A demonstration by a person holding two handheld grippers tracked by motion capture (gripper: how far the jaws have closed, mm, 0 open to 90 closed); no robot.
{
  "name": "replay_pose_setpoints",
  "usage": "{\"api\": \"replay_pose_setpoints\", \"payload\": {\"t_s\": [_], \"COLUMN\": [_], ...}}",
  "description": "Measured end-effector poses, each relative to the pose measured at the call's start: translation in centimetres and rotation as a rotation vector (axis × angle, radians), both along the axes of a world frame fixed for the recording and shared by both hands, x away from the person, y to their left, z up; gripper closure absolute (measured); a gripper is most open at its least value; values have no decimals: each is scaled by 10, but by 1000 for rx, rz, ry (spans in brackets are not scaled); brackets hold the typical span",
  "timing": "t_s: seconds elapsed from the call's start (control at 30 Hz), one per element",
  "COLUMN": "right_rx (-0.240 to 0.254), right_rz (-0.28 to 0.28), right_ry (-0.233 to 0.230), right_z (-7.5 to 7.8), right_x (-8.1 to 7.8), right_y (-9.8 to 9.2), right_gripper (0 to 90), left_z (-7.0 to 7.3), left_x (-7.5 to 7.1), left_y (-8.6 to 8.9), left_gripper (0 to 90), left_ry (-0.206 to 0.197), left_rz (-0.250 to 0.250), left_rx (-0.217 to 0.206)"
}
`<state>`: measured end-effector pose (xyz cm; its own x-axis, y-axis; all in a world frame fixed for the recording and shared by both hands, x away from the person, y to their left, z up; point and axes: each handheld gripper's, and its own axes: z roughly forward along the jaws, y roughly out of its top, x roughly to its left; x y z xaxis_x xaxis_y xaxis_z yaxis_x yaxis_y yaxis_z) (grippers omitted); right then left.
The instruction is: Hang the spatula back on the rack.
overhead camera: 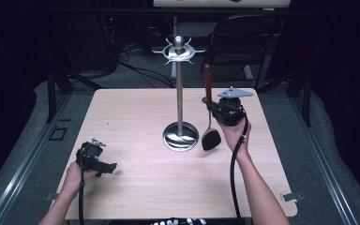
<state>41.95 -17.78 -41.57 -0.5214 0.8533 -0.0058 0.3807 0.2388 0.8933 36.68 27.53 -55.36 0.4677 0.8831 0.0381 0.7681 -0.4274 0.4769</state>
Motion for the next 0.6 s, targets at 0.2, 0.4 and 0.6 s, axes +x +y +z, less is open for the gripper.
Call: {"api": "replay_pose_setpoints", "payload": {"t_s": [0.2,0.4,0.6], "right_rx": [-11,-4,-6], "right_rz": [17,27,40], "right_ry": [-7,-22,-31], "right_z": [4,9,13], "right_x": [-2,-5,-7], "right_y": [3,4,6], "right_gripper": [851,851,851], "left_z": [0,0,0], "left_x": [0,0,0], "left_y": [0,1,1], "left_gripper": [2,2,2], "left_ry": [-3,-1,-1], "left_rz": [5,5,5], "left_rx": [-3,-3,-5]}}
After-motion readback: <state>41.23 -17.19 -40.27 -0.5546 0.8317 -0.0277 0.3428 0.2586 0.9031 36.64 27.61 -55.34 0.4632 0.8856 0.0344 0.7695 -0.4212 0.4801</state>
